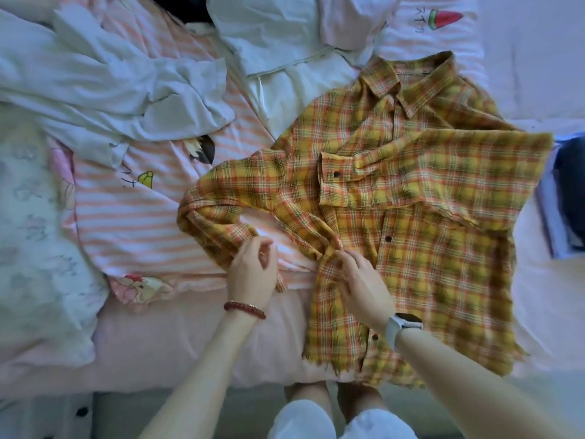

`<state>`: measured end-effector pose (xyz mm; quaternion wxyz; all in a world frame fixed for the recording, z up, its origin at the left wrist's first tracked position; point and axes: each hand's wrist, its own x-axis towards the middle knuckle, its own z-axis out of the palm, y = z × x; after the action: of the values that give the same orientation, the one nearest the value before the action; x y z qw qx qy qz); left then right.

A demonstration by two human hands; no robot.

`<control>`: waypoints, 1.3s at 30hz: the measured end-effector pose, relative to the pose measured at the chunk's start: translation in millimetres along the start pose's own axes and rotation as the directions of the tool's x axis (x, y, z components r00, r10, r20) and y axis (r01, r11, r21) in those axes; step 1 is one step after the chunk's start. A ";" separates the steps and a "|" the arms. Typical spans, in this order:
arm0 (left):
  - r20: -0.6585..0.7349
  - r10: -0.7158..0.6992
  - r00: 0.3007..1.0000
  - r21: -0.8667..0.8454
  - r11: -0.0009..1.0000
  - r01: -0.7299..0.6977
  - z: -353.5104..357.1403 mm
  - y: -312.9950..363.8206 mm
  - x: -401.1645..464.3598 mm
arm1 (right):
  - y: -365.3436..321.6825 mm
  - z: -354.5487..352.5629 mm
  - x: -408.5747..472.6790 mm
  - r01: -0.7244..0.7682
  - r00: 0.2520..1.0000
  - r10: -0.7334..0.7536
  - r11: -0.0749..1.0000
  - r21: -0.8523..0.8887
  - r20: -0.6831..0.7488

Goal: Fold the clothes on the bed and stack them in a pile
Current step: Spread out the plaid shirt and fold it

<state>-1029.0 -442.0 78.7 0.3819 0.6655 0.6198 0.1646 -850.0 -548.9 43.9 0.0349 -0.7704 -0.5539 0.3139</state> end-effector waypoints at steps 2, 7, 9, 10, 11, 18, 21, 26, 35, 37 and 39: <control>0.200 -0.091 0.976 -0.039 0.994 0.101 35.0 -3.6 -30.7 | 5.5 10.1 -17.5 -0.053 0.998 0.055 0.995 0.080 -0.023; 0.518 -0.320 0.793 0.042 0.936 0.351 95.3 -22.4 -80.8 | 34.2 32.3 -63.9 -0.216 0.976 0.212 0.973 0.077 0.057; 0.481 -0.331 0.812 0.033 0.932 0.361 100.8 -24.7 -93.9 | 43.0 33.9 -76.3 -0.205 0.979 0.205 0.975 0.082 0.009; 0.434 -0.302 0.849 0.021 0.945 0.325 101.5 -24.8 -100.3 | 45.1 33.9 -80.8 -0.180 0.982 0.185 0.976 0.120 -0.035; 0.377 -0.233 0.896 0.010 0.969 0.248 101.6 -24.1 -107.6 | 44.9 32.3 -84.4 -0.164 0.980 0.182 0.968 0.190 -0.081; 0.631 0.177 0.755 -0.153 0.983 -0.102 113.6 -6.2 -151.6 | 45.6 4.7 -81.3 -0.376 0.923 0.255 0.434 0.819 0.288; 0.501 0.044 0.864 -0.167 0.985 0.047 122.5 -7.4 -156.9 | 53.6 7.6 -72.1 -0.400 0.917 0.266 0.601 0.692 0.298; 0.229 -0.580 0.782 -0.213 0.754 0.621 136.6 -13.4 -141.9 | 65.4 24.7 -78.5 -0.288 0.957 0.248 0.824 0.488 0.147; 0.193 -0.480 0.856 -0.219 0.829 0.514 138.2 -28.1 -151.4 | 101.3 51.3 -106.3 0.031 0.974 0.032 0.961 -0.274 0.224; 0.132 -0.453 0.882 -0.130 0.874 0.469 126.1 -35.4 -165.1 | 105.3 52.8 -107.4 0.062 0.968 0.029 0.936 -0.345 0.250; 0.073 -0.458 0.886 -0.087 0.882 0.463 117.3 -41.5 -177.0 | 110.9 50.8 -107.3 0.056 0.961 0.056 0.920 -0.388 0.272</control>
<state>-1008.2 -648.5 17.4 0.4589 0.4830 0.7410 0.0838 -804.6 -700.4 6.5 -0.1980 -0.7099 -0.6048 0.3017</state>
